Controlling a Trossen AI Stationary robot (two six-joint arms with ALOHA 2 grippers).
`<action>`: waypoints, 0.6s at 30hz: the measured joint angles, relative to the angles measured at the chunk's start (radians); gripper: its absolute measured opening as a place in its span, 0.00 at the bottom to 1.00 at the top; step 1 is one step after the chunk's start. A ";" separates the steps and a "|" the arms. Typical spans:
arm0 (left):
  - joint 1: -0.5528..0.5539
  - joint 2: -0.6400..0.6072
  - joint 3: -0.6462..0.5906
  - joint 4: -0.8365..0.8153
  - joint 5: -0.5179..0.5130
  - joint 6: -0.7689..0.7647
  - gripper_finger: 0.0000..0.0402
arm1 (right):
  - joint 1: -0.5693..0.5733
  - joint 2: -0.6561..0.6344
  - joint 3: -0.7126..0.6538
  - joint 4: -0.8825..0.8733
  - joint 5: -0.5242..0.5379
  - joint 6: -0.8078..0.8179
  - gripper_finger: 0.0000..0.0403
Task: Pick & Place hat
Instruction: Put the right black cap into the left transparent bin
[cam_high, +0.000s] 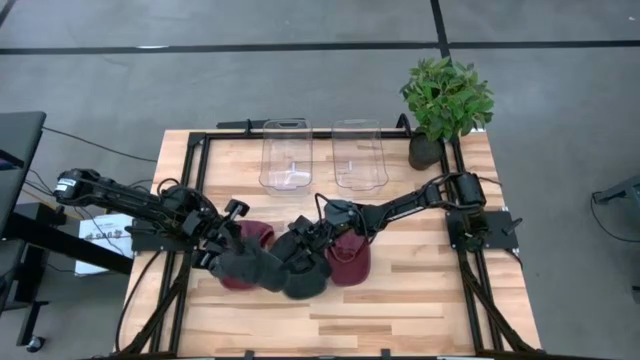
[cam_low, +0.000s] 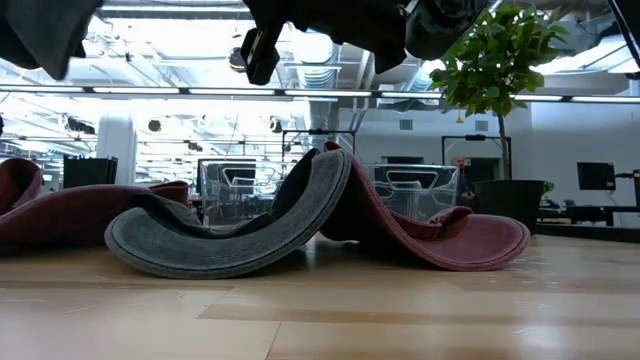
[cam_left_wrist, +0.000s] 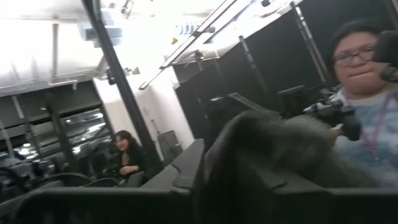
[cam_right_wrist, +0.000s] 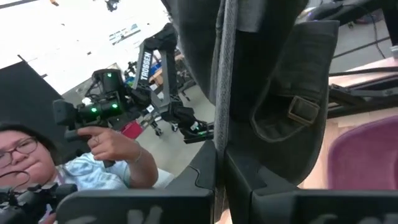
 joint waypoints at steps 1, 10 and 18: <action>0.000 0.000 0.000 0.001 0.010 -0.009 0.24 | -0.004 0.000 0.000 -0.011 -0.001 -0.011 0.01; 0.000 -0.050 0.000 0.017 0.098 -0.119 0.43 | -0.011 -0.003 0.000 -0.080 -0.037 -0.066 0.01; 0.000 -0.123 0.000 0.015 0.104 -0.193 0.47 | -0.010 -0.014 -0.010 -0.106 -0.048 -0.074 0.00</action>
